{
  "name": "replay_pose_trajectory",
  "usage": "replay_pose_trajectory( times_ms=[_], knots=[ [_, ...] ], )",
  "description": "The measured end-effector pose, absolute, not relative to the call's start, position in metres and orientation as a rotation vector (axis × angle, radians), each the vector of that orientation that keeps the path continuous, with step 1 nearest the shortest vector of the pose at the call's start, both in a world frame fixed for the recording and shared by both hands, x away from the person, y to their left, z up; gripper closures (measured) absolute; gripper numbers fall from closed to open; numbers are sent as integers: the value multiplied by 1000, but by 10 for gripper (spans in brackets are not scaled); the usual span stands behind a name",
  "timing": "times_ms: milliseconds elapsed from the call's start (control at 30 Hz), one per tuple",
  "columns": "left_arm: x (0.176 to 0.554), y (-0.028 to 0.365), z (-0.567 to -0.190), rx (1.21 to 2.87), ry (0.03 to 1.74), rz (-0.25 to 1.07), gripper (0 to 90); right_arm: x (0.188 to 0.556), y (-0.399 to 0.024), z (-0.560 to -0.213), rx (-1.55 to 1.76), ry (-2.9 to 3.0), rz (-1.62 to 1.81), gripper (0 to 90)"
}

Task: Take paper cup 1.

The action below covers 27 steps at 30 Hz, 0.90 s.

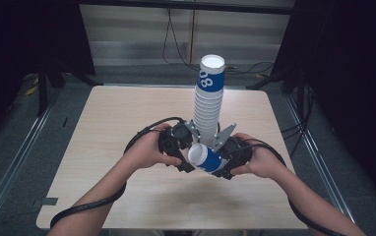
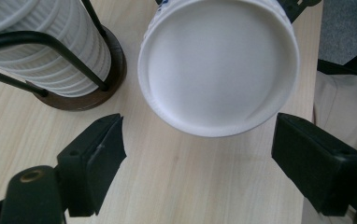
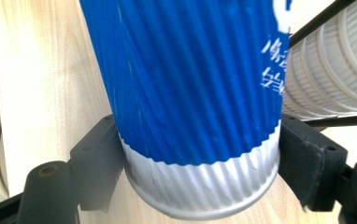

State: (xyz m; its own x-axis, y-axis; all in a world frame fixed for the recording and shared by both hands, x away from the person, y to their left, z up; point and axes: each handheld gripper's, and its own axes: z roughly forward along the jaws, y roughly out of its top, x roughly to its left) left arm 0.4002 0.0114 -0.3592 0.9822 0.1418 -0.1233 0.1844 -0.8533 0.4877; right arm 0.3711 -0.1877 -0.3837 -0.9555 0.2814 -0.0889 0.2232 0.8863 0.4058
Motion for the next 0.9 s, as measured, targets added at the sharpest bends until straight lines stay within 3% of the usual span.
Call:
replay_pose_trajectory(
  times_ms=[900],
  knots=[
    [403,0,-358,2626,223,-166,218,369,-172,-389,301,2929,507,216]
  ],
)
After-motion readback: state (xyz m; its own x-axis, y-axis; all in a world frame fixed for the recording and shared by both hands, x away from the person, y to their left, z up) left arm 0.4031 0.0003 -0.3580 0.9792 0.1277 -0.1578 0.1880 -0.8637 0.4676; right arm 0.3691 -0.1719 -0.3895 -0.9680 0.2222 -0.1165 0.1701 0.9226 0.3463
